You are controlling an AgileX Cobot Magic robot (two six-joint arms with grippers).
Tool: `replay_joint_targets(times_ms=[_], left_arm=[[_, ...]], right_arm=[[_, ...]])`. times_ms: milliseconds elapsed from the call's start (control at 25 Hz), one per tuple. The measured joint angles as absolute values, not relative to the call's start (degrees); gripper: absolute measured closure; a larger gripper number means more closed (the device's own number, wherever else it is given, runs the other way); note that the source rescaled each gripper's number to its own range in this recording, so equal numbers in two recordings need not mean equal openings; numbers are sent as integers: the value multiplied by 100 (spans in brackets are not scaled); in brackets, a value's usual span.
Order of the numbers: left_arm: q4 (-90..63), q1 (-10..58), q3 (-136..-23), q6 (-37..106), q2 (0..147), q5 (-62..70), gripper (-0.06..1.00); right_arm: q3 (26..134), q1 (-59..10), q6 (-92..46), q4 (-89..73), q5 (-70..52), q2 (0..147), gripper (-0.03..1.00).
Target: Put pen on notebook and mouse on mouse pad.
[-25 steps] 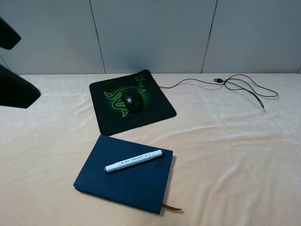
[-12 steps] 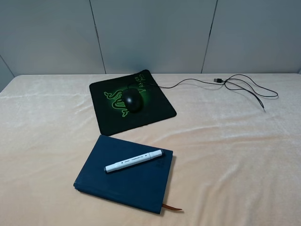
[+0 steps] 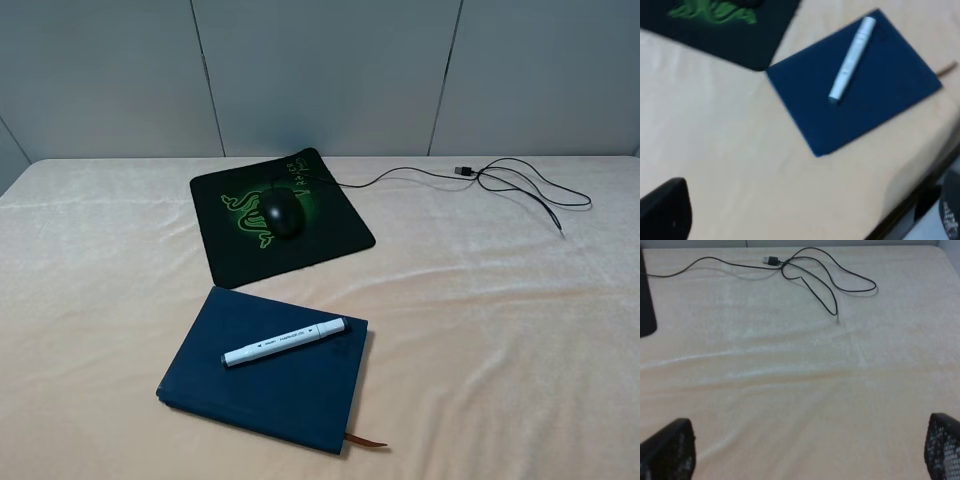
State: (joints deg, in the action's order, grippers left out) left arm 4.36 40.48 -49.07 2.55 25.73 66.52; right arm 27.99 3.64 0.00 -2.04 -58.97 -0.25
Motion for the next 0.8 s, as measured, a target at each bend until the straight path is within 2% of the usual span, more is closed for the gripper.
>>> replay_joint_targets(times_ms=[520, 800], left_arm=[[436, 1254, -3398, -100, 891, 6356, -5], [364, 385, -2784, -94, 43, 6084, -5]], right_arm=[[2799, 364, 0, -204, -5897, -25, -3], [2799, 364, 0, -204, -5897, -25, -3]])
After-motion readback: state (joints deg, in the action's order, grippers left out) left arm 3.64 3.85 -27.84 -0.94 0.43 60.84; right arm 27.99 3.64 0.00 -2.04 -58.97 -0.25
